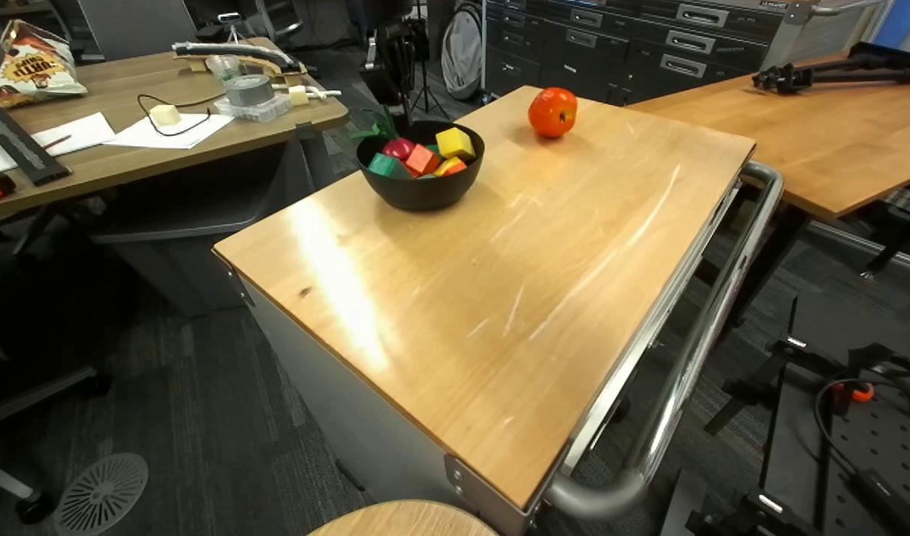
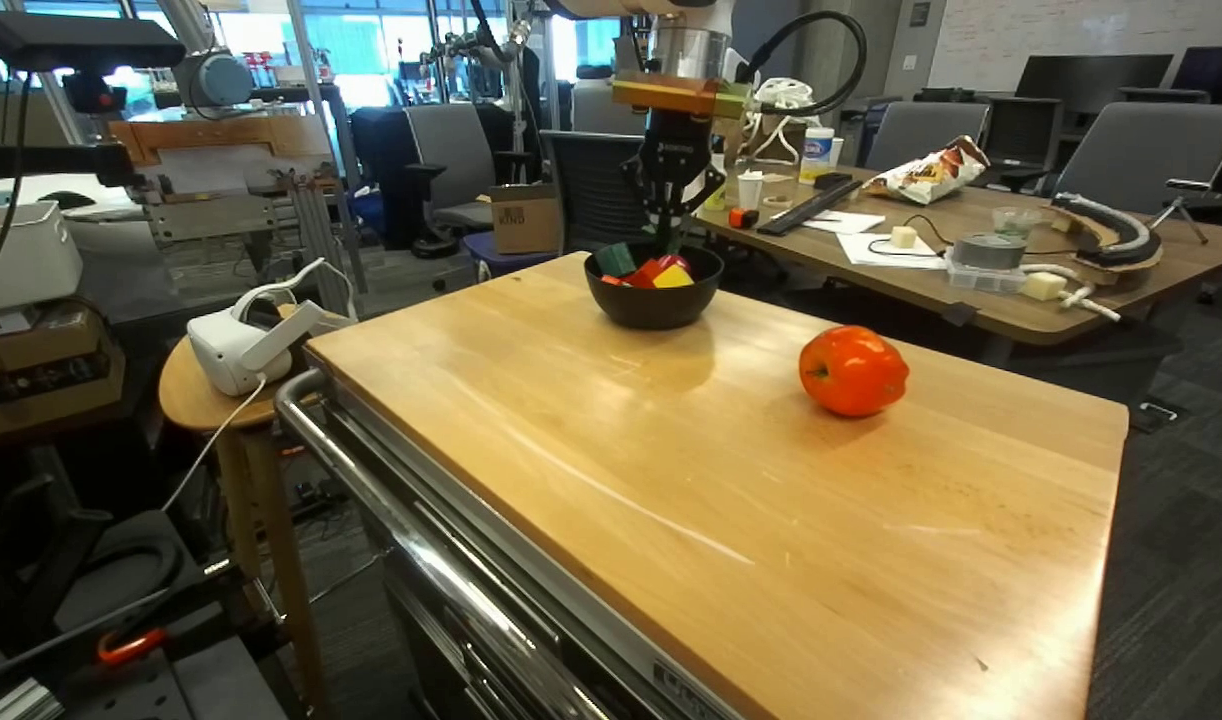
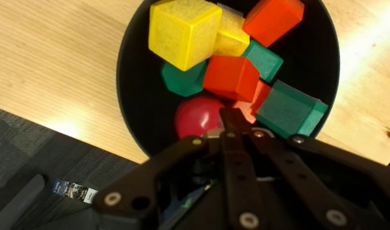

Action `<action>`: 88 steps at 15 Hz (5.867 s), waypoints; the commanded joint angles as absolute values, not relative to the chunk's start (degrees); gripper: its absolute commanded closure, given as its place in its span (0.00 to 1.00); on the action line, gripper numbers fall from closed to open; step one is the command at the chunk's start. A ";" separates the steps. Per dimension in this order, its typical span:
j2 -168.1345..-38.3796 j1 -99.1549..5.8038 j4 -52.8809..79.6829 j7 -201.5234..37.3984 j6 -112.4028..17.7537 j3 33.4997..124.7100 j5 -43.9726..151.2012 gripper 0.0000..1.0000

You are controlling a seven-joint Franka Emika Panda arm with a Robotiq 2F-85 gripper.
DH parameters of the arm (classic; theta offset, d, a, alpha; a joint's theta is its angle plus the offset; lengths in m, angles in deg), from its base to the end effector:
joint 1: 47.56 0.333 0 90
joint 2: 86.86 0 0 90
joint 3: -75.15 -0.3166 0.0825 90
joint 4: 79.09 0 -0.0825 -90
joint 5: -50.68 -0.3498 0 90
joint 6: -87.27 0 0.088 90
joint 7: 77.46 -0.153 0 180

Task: Move the apple toy to the right and put the toys in the bowl on the counter

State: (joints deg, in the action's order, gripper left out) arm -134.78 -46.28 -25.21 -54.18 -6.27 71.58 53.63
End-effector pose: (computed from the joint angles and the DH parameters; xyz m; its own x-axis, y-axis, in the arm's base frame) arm 0.7137 0.0384 0.3296 0.8773 0.4613 -0.1325 0.4586 -0.8871 -0.0525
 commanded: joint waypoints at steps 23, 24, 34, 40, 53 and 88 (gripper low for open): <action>-138.92 -36.21 -31.35 -47.24 -5.09 71.28 59.53 1.00; -138.84 -36.44 -31.49 -46.88 -5.01 71.12 59.20 1.00; -134.11 -37.80 -29.75 -49.99 -7.31 72.47 58.60 0.43; -134.68 -44.69 -29.80 -52.33 -6.65 74.44 55.85 0.22; -135.08 -47.72 -28.30 -53.62 -7.25 74.56 54.18 0.06; -127.71 -41.52 -9.24 -74.85 -15.55 74.54 56.50 0.00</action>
State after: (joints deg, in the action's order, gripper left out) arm -129.95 -42.08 -13.40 -72.04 -15.16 74.62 56.04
